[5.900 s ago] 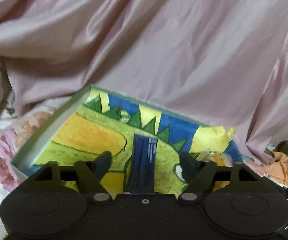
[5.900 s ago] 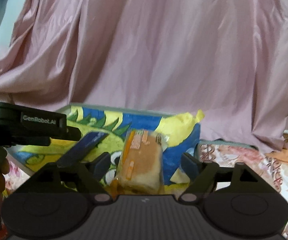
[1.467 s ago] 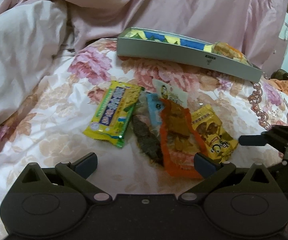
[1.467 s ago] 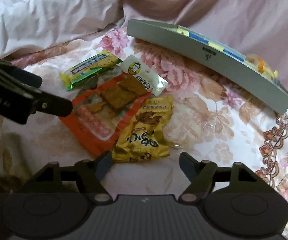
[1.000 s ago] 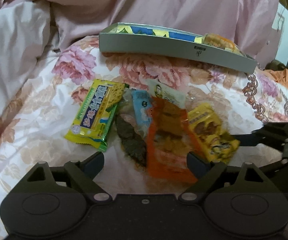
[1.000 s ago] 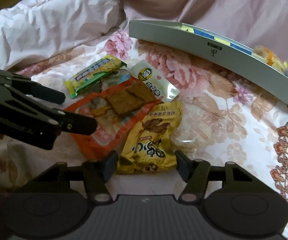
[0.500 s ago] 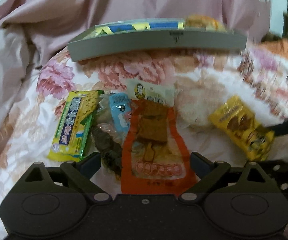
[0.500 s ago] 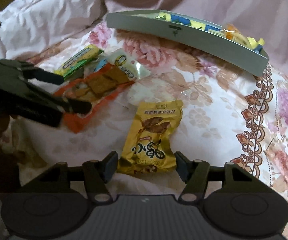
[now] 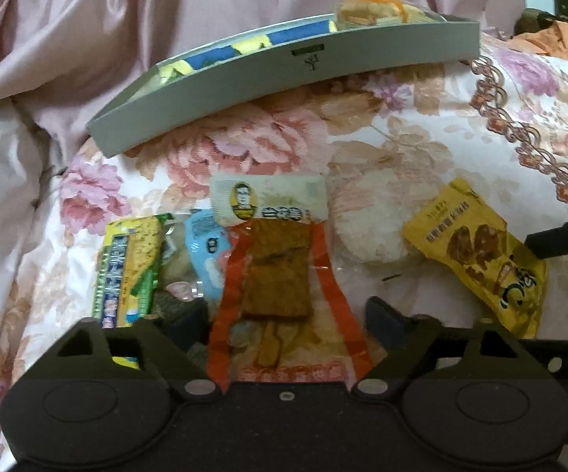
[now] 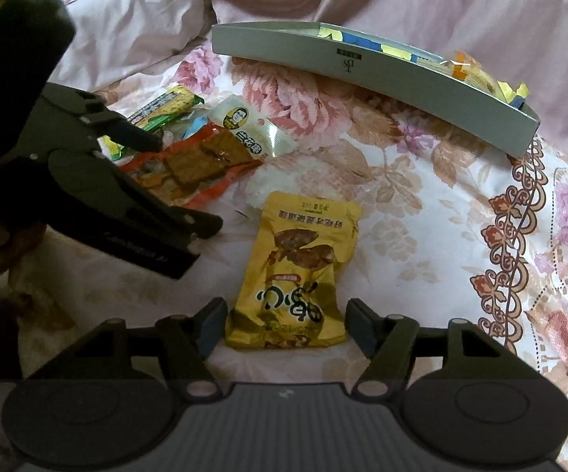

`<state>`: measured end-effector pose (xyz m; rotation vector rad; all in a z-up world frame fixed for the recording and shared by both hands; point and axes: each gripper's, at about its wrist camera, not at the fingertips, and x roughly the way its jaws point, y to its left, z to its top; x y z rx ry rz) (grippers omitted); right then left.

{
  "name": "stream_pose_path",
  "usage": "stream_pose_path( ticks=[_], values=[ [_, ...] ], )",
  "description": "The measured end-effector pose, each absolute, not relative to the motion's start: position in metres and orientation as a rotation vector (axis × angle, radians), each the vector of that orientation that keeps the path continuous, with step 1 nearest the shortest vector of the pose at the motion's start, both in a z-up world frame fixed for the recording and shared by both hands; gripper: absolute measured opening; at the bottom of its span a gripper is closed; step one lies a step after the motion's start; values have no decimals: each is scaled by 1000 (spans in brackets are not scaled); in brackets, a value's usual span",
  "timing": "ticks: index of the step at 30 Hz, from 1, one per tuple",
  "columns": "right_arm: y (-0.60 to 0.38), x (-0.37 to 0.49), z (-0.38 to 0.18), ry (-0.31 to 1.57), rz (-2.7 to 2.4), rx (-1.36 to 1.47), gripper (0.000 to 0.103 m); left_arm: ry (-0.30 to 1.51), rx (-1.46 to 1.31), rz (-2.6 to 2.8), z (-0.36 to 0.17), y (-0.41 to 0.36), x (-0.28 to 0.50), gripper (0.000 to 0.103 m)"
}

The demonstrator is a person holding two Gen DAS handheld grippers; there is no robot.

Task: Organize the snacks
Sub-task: 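Lower the left gripper onto the orange tofu pack while the right gripper approaches the yellow pouch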

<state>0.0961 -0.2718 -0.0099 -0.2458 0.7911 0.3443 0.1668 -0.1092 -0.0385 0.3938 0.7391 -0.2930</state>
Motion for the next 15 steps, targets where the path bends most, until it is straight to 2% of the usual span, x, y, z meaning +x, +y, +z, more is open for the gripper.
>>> stream_pose_path(
  ticks=[8,13,15],
  values=[
    [-267,96,-13,772,347,-214,69,771,330,-337,-30,-85,152,70],
    [-268,95,-13,767,359,-177,68,798,325,-365,-25,-63,130,70],
    [-267,93,-12,763,371,-175,68,831,274,-373,-24,-52,126,74]
  ],
)
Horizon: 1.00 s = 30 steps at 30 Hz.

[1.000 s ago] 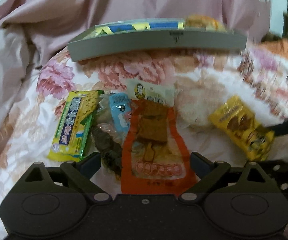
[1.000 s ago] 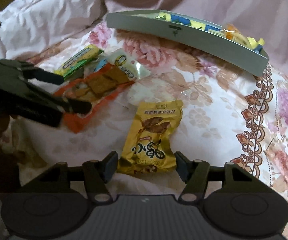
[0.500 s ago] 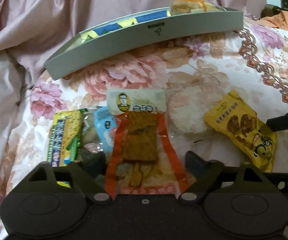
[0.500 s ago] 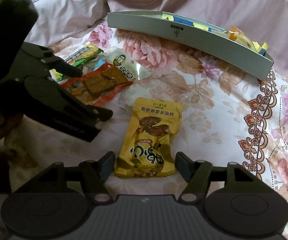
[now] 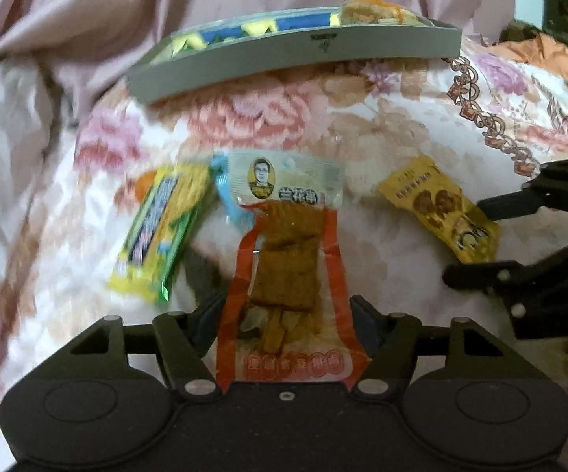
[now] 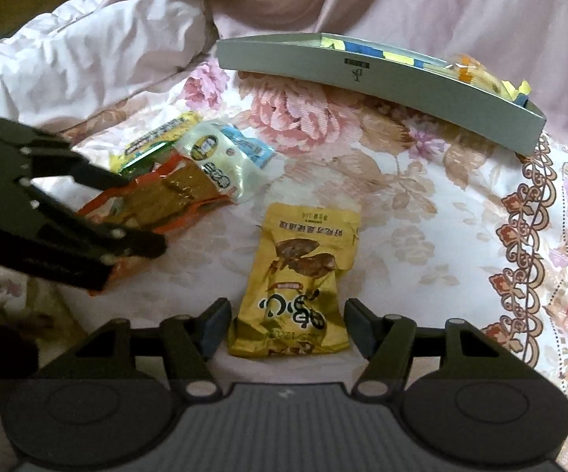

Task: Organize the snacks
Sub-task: 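Lower the left gripper onto the orange tofu pack while the right gripper approaches the yellow pouch, then grasp the orange tofu pack with the left gripper while the right gripper grasps the yellow pouch and lifts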

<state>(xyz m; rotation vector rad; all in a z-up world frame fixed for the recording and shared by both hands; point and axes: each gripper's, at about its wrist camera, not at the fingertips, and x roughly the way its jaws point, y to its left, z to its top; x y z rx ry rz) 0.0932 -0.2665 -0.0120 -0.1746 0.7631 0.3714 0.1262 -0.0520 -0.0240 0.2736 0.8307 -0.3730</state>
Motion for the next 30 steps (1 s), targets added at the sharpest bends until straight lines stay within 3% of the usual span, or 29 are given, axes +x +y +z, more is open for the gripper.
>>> stream_pose_path(
  ticks=[8,13,18,27,29,30],
  values=[
    [-264,91,-12,748,374,-184,69,797,367,-377,-27,-70,125,86],
    [-263,90,-13,736,374,-193,72,800,432,-356,-33,-85,134,88],
    [-261,91,-14,732,376,-211,74,787,437,-358,-30,-79,131,67],
    [-257,94,-23,736,357,-132,83,787,258,-321,-23,-50,120,58],
    [-252,92,-23,733,347,-164,78,778,252,-311,-22,-50,119,56],
    [-250,91,-22,733,350,-167,68,773,244,-310,-21,-50,119,55]
  ],
)
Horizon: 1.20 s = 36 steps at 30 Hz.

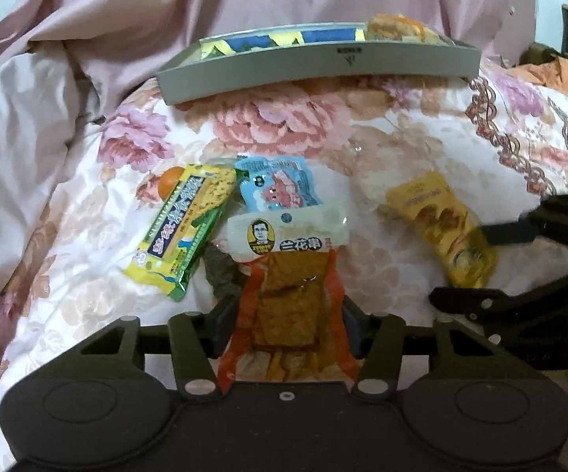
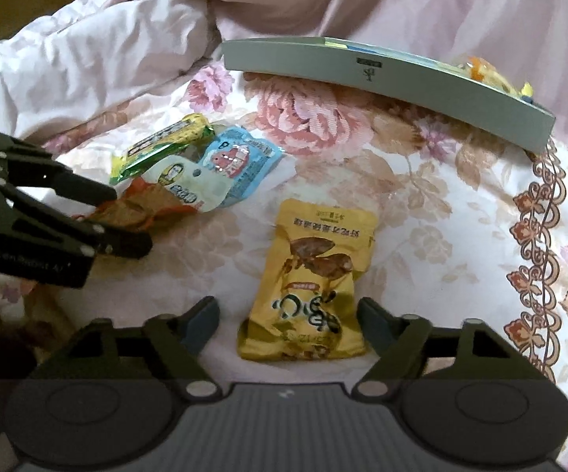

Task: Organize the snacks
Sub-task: 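Grasp the orange tofu pack with the left gripper while the right gripper grasps the yellow pouch and lifts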

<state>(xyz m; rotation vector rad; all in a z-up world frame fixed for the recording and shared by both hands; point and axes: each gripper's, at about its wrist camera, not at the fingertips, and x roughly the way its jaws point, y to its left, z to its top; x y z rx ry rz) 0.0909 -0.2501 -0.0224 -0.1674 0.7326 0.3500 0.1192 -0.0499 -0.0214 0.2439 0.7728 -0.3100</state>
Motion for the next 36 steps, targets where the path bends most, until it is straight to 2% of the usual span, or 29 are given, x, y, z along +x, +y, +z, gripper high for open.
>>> stream_pose_path(
  ticks=[7,15,20,23,26,30,33,35,36],
  values=[
    [-245,84,-19,701,342,-187,63,769,196,-330,-18,-47,119,53],
    [-245,82,-18,668,342,-206,63,752,187,-335,-18,-50,115,49],
    [-248,83,-15,656,343,-193,63,774,150,-351,-20,-48,118,51],
    [-248,86,-20,686,354,-173,66,789,163,-376,-23,-53,121,63],
    [-255,94,-19,700,341,-99,81,781,194,-381,-24,-58,124,65],
    [-260,103,-23,718,327,-66,84,786,213,-403,-24,-59,128,64],
    [-256,103,-24,717,335,-94,84,795,238,-427,-24,-60,128,62],
    [-253,102,-25,719,339,-111,78,797,236,-432,-24,-59,127,62],
    [-252,101,-25,719,350,-117,70,797,231,-433,-24,-59,126,61]
  ],
)
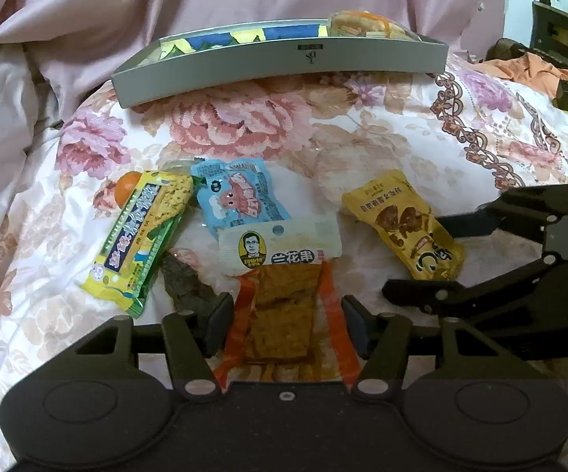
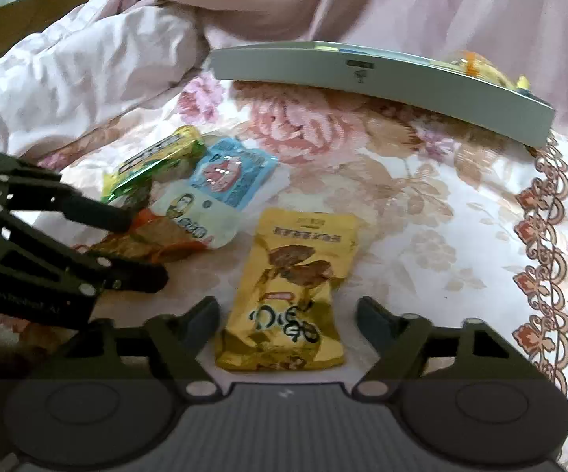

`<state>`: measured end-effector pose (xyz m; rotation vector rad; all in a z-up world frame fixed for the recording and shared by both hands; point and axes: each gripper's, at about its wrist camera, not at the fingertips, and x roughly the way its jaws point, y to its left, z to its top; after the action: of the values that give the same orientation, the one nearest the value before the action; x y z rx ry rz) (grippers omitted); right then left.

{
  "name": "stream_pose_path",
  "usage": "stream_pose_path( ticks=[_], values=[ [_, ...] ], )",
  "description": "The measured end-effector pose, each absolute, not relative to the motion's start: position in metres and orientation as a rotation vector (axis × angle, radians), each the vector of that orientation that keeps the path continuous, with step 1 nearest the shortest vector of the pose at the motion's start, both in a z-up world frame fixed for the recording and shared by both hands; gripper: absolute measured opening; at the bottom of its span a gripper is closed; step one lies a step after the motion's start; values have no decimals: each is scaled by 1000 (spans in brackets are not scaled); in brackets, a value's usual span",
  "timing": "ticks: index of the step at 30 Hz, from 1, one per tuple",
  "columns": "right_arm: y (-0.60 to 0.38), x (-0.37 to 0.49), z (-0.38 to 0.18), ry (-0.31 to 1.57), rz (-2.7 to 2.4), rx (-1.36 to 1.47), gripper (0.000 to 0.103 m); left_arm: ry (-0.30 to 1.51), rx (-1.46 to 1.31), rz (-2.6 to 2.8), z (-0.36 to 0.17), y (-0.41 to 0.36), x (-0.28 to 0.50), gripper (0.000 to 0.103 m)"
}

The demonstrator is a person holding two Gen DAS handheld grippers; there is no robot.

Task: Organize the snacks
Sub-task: 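Grasp the orange tofu pack with the left gripper while the right gripper grasps the yellow pouch and lifts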

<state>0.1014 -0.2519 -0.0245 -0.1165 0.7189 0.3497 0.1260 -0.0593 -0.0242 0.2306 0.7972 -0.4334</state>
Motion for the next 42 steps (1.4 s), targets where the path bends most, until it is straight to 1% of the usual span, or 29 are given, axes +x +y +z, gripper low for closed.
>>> stream_pose_path(
  ticks=[2,3,5,14,22,28,42],
  values=[
    [-249,98,-23,711,367,-120,60,786,214,-427,-23,-58,123,59],
    [-247,97,-23,704,366,-134,58,777,210,-426,-22,-58,122,48],
    [-243,93,-22,682,366,-169,57,766,197,-428,-19,-58,120,46],
    [-228,76,-17,591,340,-333,56,752,176,-408,-17,-58,117,43],
    [-231,75,-17,572,334,-340,56,734,137,-383,-16,-56,114,43],
    [-232,75,-17,562,336,-336,57,687,97,-361,-10,-51,112,42],
    [-233,79,3,430,294,-368,57,557,-8,-301,18,-49,128,42]
  ],
)
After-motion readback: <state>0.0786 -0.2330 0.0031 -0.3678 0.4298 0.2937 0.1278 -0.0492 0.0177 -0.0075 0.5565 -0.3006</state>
